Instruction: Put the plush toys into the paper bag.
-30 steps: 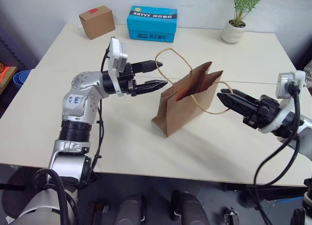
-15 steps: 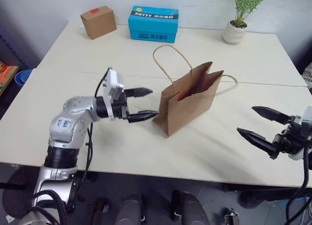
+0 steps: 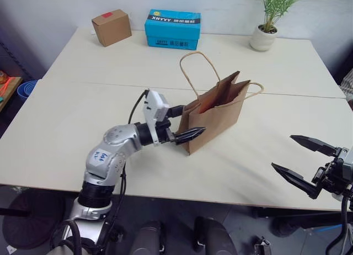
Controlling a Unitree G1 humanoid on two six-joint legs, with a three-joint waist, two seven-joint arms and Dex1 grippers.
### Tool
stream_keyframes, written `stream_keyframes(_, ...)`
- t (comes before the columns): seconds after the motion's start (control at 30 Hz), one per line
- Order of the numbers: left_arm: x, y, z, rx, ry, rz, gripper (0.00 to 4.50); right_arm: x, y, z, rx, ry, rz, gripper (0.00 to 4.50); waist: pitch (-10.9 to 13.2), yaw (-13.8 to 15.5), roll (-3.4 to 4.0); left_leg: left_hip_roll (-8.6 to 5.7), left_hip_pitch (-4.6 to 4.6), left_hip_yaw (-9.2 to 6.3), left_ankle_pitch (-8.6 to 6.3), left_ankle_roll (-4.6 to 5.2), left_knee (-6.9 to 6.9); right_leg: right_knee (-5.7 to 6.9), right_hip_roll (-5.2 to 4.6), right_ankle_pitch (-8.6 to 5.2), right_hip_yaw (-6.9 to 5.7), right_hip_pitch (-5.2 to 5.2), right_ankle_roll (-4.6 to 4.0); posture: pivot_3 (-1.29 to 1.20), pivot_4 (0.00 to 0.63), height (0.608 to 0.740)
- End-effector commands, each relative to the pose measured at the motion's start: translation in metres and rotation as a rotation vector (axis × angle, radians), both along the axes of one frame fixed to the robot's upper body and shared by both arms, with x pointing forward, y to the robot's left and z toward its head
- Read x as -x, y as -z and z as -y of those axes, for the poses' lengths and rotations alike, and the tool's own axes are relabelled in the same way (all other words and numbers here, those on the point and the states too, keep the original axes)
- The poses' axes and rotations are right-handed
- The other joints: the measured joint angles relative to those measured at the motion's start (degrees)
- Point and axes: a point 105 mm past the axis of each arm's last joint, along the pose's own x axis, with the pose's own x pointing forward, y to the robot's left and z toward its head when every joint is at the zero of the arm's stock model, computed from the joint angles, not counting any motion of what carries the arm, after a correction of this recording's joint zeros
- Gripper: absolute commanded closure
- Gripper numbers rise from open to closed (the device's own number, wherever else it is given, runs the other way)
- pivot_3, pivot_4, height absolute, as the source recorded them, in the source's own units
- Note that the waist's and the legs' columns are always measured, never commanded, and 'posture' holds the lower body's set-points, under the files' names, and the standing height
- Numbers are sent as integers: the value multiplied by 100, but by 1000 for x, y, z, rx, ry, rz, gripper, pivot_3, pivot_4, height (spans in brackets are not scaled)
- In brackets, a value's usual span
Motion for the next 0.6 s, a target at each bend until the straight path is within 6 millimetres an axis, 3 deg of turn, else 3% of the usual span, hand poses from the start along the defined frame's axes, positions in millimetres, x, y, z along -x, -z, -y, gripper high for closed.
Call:
stream_keyframes(0.03, -7, 4, 10, -37, -78, 52, 401, 4, -8, -12, 43, -28, 94, 0, 0, 6, 0, -1, 0, -1, 0, 0, 0, 0, -1, 0, 0, 0, 0, 0, 150, 740)
stream_keyframes(0.1, -10, 9, 9, -63, -101, 55, 873, 6, -9, -15, 57, -42, 126, 0, 0, 5, 0, -1, 1, 0, -1, 0, 0, -1, -1, 0, 0, 1, 0, 0, 150, 740)
stream_keyframes(0.37, -26, 23, 2, -188, -51, 65, 3598, 10, -8, -18, 72, -43, 153, 0, 0, -1, 0, 3, 9, 5, -3, -3, -2, -1, -3, -4, -1, 1, -7, 0, 150, 740)
stream_keyframes(0.47, -25, 5, 2, -169, 114, 96, 4476, 14, -20, -18, 54, -31, 202, 0, 0, 12, 0, 1, 11, 7, -4, 0, -2, -1, -6, -4, -1, 2, -7, 0, 150, 740)
stream_keyframes(0.6, -18, -15, -8, -210, 357, 197, 4476, 21, -28, -17, 72, -33, 207, 0, 0, 0, 0, 2, 11, 8, -5, -2, -2, 0, -2, -5, -6, 1, -9, 0, 150, 740)
